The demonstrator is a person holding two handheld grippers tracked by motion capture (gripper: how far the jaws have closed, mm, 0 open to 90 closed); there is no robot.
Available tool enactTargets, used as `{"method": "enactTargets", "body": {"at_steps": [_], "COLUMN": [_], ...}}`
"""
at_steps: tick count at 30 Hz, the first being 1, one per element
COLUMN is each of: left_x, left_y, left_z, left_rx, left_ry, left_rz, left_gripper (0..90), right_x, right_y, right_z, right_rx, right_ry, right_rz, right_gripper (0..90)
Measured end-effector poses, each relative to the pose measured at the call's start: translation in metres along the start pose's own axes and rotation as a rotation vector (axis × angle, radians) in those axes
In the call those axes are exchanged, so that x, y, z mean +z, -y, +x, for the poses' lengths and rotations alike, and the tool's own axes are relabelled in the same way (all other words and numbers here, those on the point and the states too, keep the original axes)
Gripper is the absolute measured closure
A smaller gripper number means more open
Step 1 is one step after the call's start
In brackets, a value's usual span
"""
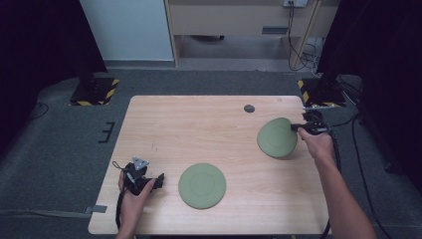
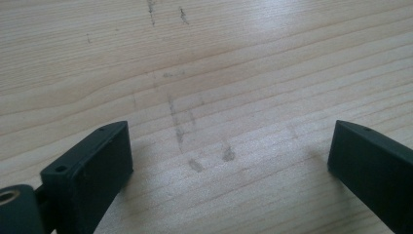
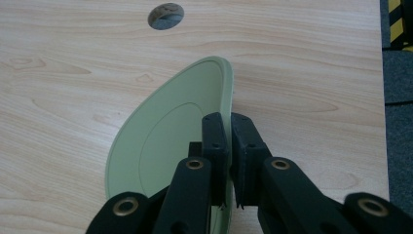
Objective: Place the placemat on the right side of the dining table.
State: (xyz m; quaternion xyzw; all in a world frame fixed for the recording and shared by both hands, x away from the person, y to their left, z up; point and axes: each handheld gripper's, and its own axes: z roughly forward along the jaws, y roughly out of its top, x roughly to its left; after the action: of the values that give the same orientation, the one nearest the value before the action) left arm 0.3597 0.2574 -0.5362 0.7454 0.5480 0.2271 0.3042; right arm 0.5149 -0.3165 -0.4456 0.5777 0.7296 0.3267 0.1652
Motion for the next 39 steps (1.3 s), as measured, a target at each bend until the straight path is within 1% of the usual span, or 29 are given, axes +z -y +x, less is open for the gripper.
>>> {"method": "enactTargets", "body": {"at_steps": [2, 6, 8, 13, 16, 25, 36, 38, 39], "left_x": [0.001, 0.002, 0.002, 0.002, 0.002, 0.002, 0.003, 0.003, 0.003], "left_y": [0.000, -0.002, -0.002, -0.002, -0.002, -0.002, -0.002, -0.002, -0.002], "left_z": [0.000, 0.000, 0.000, 0.000, 0.000, 0.000, -0.001, -0.001, -0.001], "left_rx": [0.001, 0.002, 0.002, 0.002, 0.002, 0.001, 0.002, 0.003, 0.003], "left_ry": [0.002, 0.002, 0.003, 0.003, 0.003, 0.002, 0.003, 0.003, 0.004], "left_rz": [0.002, 0.004, 0.005, 0.005, 0.005, 0.005, 0.006, 0.006, 0.005], "left_gripper": [1.0, 0.2, 0.0, 0.0, 0.0, 0.0, 0.0, 0.0, 0.0], "right_x": [0.004, 0.007, 0.012, 0.019, 0.024, 0.031, 0.042, 0.043, 0.044], "right_y": [0.001, 0.001, 0.001, 0.002, 0.003, 0.005, 0.009, 0.009, 0.010], "right_z": [-0.005, -0.008, -0.011, -0.015, -0.021, -0.026, -0.034, -0.035, -0.036], "right_rx": [0.011, 0.013, 0.019, 0.014, 0.022, 0.032, 0.060, 0.055, 0.060], "right_ry": [-0.001, -0.001, 0.002, 0.005, -0.003, -0.001, 0.007, 0.008, 0.008], "right_rz": [0.007, 0.008, 0.014, 0.024, 0.020, 0.028, 0.042, 0.042, 0.043], "right_gripper": [86.0, 86.0, 85.9, 85.8, 85.7, 85.3, 84.2, 84.2, 84.1]}}
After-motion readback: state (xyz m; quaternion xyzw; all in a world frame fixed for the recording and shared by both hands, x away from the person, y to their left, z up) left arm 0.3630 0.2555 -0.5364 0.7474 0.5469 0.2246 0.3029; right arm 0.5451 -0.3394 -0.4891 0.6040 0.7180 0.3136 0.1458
